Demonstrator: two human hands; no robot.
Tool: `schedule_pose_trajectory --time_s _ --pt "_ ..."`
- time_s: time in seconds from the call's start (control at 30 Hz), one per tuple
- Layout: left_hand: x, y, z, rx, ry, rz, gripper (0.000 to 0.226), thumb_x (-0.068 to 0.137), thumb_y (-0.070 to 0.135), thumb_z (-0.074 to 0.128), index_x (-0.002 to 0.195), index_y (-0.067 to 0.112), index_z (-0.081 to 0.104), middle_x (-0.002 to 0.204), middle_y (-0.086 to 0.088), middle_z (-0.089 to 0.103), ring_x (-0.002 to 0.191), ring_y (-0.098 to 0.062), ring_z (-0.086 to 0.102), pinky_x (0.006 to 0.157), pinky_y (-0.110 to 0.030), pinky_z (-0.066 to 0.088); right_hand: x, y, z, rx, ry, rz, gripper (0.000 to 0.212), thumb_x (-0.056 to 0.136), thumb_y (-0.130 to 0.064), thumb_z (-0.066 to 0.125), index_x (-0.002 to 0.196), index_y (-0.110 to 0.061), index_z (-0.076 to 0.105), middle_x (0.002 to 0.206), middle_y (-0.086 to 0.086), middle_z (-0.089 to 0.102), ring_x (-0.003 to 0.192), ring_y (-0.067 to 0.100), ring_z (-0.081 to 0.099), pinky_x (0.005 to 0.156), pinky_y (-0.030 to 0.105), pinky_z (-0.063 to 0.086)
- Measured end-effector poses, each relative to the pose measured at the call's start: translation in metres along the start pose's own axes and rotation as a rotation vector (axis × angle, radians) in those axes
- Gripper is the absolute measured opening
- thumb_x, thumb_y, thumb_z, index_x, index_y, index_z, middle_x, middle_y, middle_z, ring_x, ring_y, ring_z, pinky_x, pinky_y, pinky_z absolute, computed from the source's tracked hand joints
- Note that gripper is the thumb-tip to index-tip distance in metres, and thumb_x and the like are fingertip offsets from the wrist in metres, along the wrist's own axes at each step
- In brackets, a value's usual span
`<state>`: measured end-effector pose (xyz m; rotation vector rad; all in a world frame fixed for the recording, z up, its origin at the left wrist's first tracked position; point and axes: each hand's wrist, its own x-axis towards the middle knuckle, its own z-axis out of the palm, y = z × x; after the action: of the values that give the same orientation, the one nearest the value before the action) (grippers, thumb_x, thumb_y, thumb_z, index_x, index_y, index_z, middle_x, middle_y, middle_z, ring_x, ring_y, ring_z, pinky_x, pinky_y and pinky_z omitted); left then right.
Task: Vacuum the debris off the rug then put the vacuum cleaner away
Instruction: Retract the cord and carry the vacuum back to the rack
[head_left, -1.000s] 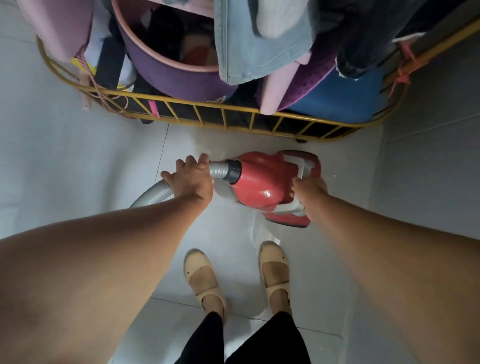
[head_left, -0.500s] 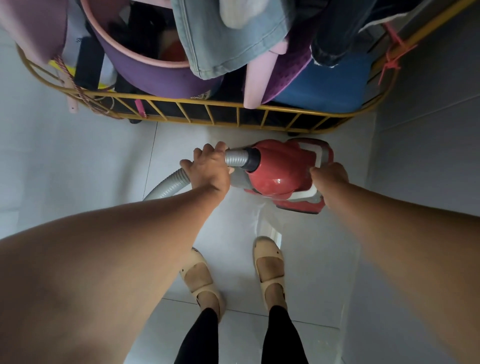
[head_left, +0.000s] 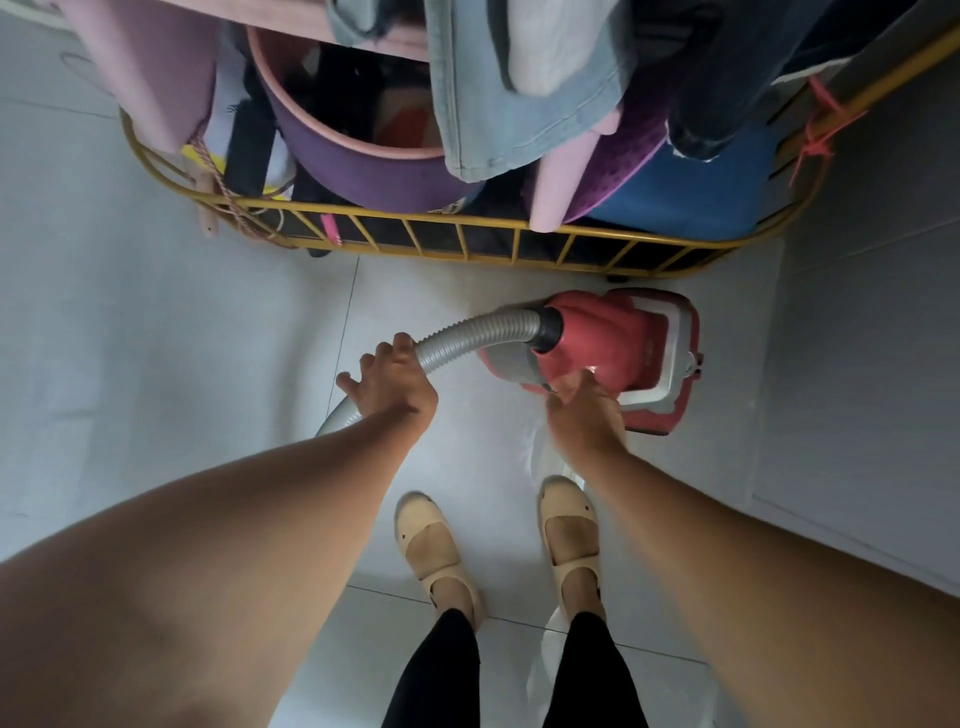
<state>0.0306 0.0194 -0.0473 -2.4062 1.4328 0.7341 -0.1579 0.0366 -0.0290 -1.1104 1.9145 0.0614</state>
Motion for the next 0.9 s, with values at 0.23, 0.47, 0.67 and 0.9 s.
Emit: schedule_pose_trajectory --time_s 0.23,0.47,0.67,0.9 --pt "-0.028 -0.068 0.009 -0.006 -0.053 -0.055 0.039 0.079 0.005 0.053 0.113 0.022 0.046 0.108 0.001 0.057 0.11 -0.022 0.05 0.098 -0.043 0.027 -0.048 -0.039 0.056 0.137 -0.325 0.005 0.021 0.092 -0.028 0.055 0.109 -0.023 0.067 0.112 0.003 0.069 0.106 0.025 0.064 0.09 0.038 0.053" --pt "-0.067 -0.118 0.001 -0.055 -0.224 -0.168 0.023 0.077 0.009 0.055 0.091 0.024 0.045 0.087 0.005 0.061 0.097 -0.021 0.06 0.087 -0.038 0.026 -0.096 -0.092 0.088 0.13 -0.489 0.009 0.032 0.102 -0.036 0.037 0.101 -0.012 0.058 0.081 0.004 0.054 0.081 0.023 0.05 0.074 0.028 0.039" --pt "-0.107 -0.154 -0.013 -0.141 -0.345 -0.263 0.024 0.077 0.022 0.063 0.093 0.024 0.045 0.084 0.007 0.056 0.086 -0.02 0.054 0.089 -0.04 0.03 -0.13 -0.109 0.086 0.524 -0.594 0.331 0.024 0.097 -0.038 0.049 0.101 -0.018 0.062 0.114 0.001 0.067 0.11 0.017 0.059 0.095 0.039 0.044" --pt "-0.162 -0.198 -0.024 -0.343 -0.26 -0.425 0.023 0.078 0.023 0.064 0.091 0.026 0.045 0.087 0.004 0.058 0.085 -0.022 0.052 0.091 -0.039 0.039 -0.155 -0.128 0.054 0.863 -0.571 0.307 0.025 0.1 -0.031 0.05 0.115 -0.017 0.064 0.105 -0.003 0.069 0.103 0.01 0.063 0.089 0.038 0.045"
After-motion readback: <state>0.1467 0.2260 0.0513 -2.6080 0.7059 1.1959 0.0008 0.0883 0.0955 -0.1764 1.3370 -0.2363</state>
